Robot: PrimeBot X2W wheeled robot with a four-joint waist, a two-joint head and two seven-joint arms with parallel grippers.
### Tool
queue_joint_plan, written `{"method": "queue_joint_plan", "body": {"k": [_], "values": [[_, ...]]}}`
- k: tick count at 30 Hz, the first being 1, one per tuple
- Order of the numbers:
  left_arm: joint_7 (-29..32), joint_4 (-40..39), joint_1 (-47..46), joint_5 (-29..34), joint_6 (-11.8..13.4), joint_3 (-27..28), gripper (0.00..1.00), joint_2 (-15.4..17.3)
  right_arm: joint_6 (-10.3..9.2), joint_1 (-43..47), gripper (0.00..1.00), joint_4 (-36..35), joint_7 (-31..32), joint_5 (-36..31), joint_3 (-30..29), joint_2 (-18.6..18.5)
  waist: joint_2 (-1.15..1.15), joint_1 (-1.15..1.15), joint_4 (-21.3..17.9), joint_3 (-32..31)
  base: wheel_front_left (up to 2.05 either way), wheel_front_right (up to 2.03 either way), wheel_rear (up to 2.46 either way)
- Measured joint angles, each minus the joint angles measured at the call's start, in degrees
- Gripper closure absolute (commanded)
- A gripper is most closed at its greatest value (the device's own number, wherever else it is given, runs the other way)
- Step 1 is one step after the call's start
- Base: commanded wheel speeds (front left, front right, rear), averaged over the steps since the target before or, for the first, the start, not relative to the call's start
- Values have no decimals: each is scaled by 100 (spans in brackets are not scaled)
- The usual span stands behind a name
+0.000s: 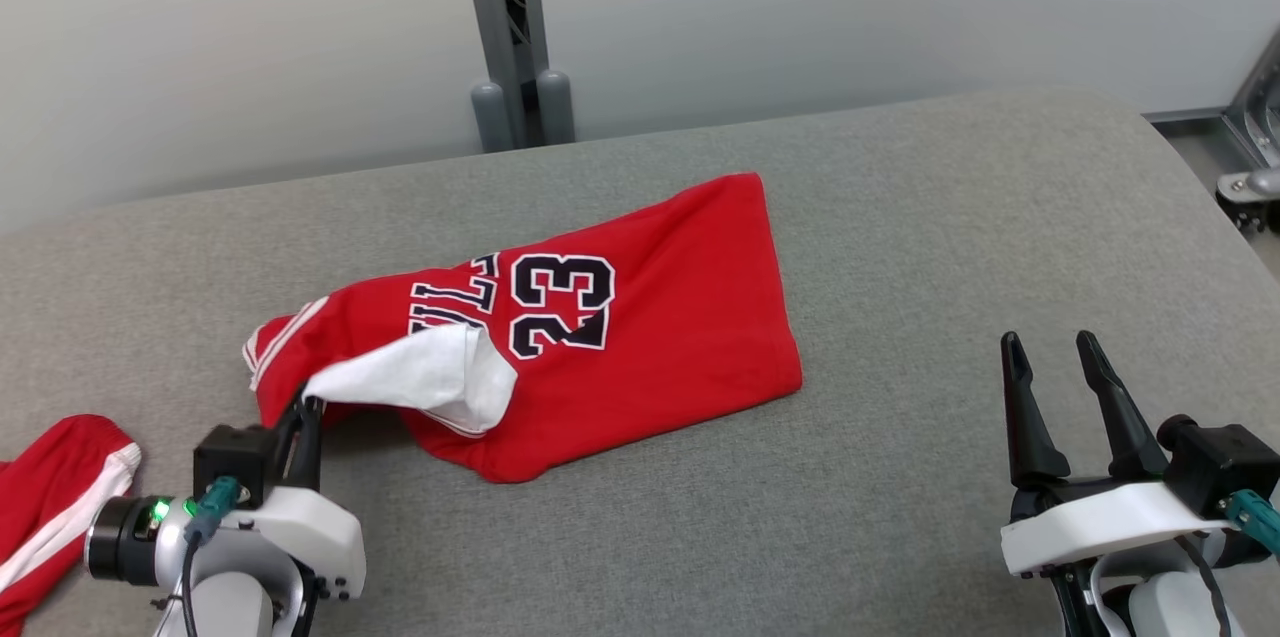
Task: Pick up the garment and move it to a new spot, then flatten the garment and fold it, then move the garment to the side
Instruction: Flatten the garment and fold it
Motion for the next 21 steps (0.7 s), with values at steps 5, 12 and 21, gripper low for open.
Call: {"method": "queue_joint_plan", "body": {"k": [5,12,21], "values": [[0,81,256,260,-101,-198,100,123,-1,66,0,62,0,-5,-49,0,0,0,174,-176,0,0,0],[0,352,444,541,-124,-457,100,364,-1,145,0,191,0,-15,-118,0,0,0,440,-476,0,0,0],[0,567,475,1287,-337,-1411,100,918,-1,168,0,348,0,-52,-132,1,0,0,627,-707,0,0,0]]}}
